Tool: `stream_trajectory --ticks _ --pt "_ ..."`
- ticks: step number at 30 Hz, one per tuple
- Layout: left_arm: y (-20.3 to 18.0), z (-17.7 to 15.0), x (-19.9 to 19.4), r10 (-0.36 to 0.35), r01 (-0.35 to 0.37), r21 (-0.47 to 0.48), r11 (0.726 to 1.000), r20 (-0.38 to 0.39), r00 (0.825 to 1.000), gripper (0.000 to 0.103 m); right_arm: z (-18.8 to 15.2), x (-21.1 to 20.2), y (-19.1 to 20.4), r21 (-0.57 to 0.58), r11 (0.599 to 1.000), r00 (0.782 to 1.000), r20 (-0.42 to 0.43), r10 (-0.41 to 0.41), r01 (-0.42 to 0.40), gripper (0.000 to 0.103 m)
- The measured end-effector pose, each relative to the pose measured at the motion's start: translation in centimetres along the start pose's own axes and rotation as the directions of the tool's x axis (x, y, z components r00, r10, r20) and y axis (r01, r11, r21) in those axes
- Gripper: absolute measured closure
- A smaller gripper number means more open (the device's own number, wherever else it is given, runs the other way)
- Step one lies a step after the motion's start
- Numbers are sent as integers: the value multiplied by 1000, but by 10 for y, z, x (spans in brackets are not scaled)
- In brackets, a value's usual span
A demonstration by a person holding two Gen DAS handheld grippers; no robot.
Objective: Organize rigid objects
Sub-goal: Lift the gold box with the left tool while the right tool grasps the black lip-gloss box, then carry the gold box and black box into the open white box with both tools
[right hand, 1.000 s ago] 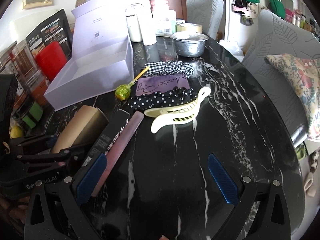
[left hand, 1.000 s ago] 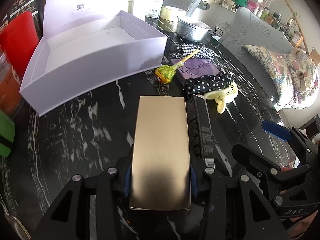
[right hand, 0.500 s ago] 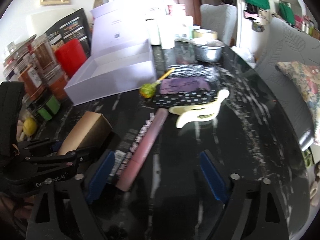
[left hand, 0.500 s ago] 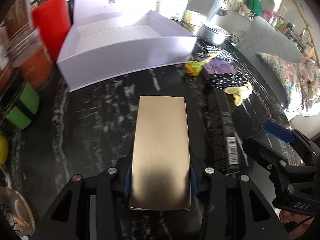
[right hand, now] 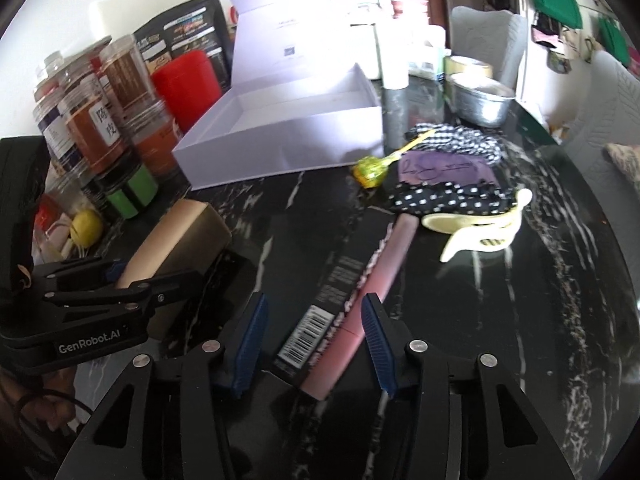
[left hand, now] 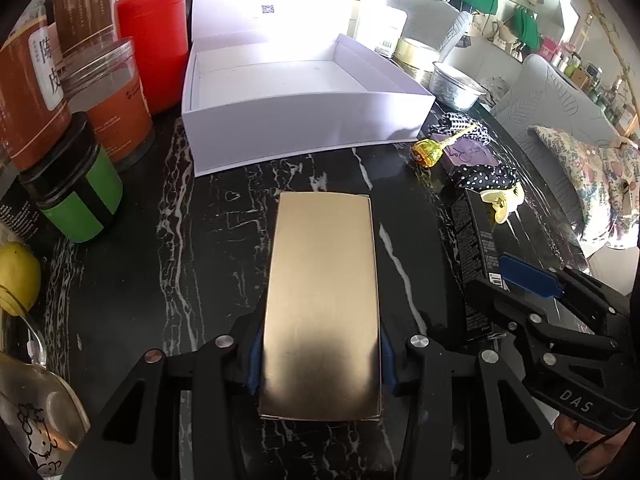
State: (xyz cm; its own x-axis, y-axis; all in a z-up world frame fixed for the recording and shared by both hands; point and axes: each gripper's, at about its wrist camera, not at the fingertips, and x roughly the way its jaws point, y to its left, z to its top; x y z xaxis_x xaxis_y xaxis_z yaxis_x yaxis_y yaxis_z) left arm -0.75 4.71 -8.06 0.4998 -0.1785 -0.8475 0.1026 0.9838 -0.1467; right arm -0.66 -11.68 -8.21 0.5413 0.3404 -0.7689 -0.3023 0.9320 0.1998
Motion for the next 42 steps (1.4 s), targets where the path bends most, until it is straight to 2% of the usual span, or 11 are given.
stream_trajectory --ticks 5,9,16,18,21,28,30,32,35,39,42 --pt "9 1 -1 -7 7 -11 1000 2 1000 59 5 4 10 -21 1000 1000 20 10 -10 55" --pt "17 2 -1 -9 9 -27 1000 7 1000 59 11 11 18 -47 999 1000 4 18 -18 55" --pt "27 3 -3 6 -6 -41 999 20 1000 59 14 21 21 -4 999 999 -12 -43 43 55" --pt "30 3 -3 13 -12 -46 999 23 1000 59 16 24 22 22 999 999 -15 -38 38 54" --pt "33 3 -4 31 -30 -51 998 29 999 59 20 28 21 76 996 999 -20 -48 49 38" --pt "41 0 -8 58 -55 -68 996 40 998 59 23 37 29 63 994 996 -23 -87 89 38" --pt "41 -1 -8 60 -57 -69 996 38 997 59 21 40 30 65 995 997 -34 -76 78 45" --pt "41 -2 -9 61 -58 -69 996 36 998 59 18 40 33 40 993 994 -31 -109 110 60" --pt "40 -4 -10 61 -59 -68 996 36 997 59 15 37 29 64 993 995 -22 -101 102 69" --pt "38 -8 -10 65 -62 -68 996 31 997 59 11 32 28 60 992 994 -17 -106 106 76" --pt "36 -11 -12 63 -61 -70 996 33 997 59 7 27 27 56 993 995 -11 -99 99 77"
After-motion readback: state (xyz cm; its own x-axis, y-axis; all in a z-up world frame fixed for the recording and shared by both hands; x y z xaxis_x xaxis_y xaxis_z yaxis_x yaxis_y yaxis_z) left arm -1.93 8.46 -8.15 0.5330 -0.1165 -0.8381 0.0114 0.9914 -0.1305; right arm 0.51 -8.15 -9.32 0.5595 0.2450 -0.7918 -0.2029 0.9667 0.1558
